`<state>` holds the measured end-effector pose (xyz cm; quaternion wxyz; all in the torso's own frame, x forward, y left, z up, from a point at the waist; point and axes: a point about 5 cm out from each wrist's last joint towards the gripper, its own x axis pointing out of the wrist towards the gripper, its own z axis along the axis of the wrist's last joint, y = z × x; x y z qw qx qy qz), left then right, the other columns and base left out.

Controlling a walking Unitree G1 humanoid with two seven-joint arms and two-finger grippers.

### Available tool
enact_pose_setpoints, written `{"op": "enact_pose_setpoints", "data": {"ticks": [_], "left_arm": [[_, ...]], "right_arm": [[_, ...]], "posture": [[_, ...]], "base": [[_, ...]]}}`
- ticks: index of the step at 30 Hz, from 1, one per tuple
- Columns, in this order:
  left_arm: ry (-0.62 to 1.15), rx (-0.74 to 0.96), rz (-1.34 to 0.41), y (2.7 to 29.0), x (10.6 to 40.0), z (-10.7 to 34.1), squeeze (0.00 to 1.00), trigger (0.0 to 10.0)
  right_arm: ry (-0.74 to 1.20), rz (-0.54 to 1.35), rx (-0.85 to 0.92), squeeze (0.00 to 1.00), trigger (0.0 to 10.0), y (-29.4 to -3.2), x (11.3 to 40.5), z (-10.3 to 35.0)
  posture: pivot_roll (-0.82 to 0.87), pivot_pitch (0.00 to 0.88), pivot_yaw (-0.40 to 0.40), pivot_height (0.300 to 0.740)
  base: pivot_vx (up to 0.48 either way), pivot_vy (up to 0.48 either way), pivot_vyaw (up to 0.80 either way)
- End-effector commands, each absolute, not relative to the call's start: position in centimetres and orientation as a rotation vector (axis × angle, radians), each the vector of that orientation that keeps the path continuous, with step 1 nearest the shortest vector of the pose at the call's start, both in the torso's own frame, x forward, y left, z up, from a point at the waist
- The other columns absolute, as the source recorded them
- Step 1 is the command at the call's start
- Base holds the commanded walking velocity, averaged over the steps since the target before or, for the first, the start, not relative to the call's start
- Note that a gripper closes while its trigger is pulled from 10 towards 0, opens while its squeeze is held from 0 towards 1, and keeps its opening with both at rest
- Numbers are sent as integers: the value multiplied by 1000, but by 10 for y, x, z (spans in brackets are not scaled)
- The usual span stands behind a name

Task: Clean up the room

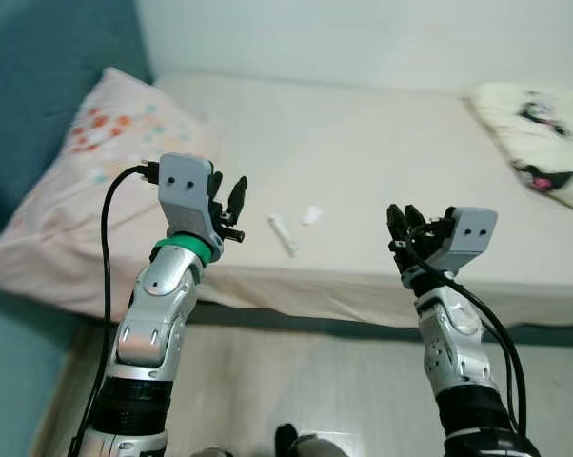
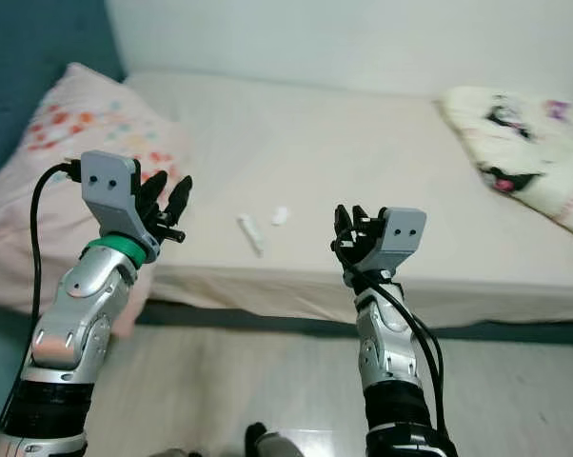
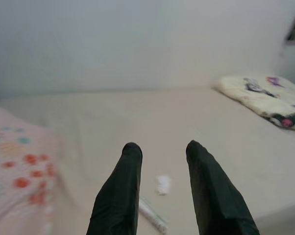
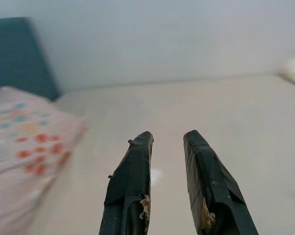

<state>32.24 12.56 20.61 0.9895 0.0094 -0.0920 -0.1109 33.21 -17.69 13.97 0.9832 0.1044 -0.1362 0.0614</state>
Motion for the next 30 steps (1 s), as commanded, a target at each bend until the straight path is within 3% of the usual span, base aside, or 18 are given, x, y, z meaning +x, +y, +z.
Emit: {"op": "enact_pose_setpoints", "data": {"ticks": [1, 16, 20, 30], "left_arm": [[-164, 27, -220, 126, 323, 200, 0, 10000], [-156, 50, -206, 129, 322, 196, 0, 10000], [-154, 82, -198, 129, 322, 193, 0, 10000], [-162, 94, -201, 128, 322, 194, 0, 10000]], "right_arm": [[-261, 113, 220, 0, 10000, -178, 330, 135], [-264, 111, 222, 0, 10000, -178, 330, 135], [-265, 117, 212, 0, 10000, -177, 330, 135], [-265, 119, 214, 0, 10000, -176, 331, 135]], "posture": [[88, 82, -5, 740], [89, 87, -5, 740], [93, 88, -9, 740], [90, 91, -10, 740]], "base": [[0, 0, -775], [0, 0, -775], [0, 0, 0], [0, -370, 0]]}}
